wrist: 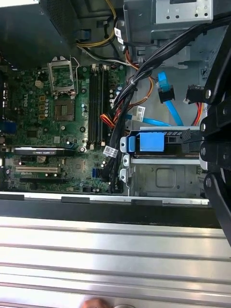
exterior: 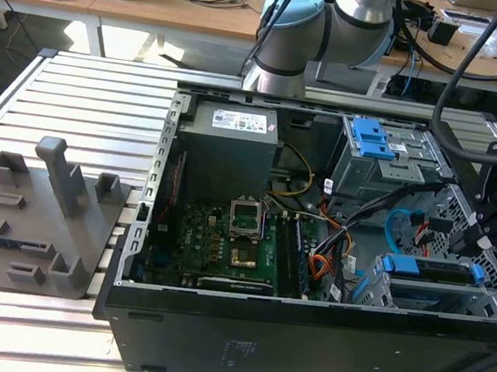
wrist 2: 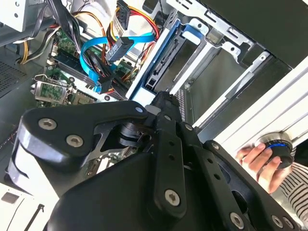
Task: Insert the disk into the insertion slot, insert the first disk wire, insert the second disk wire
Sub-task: 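Insert the disk into the insertion slot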
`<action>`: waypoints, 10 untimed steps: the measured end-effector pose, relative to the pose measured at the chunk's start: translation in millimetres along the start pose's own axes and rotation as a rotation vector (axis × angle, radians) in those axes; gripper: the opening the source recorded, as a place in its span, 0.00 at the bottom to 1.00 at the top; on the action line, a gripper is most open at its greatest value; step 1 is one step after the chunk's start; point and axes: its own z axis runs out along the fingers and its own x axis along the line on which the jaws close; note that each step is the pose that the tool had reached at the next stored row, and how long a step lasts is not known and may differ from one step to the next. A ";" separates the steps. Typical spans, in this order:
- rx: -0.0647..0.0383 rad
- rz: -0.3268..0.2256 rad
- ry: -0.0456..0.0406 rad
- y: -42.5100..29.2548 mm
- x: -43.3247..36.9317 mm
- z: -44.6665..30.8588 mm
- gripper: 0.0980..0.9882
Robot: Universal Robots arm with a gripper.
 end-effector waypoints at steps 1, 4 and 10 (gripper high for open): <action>0.000 0.000 0.0001 0.0 0.0 0.0 0.01; 0.000 0.000 -0.0002 -0.1 0.0 0.2 0.01; 0.000 0.000 -0.0001 -0.1 0.0 0.2 0.01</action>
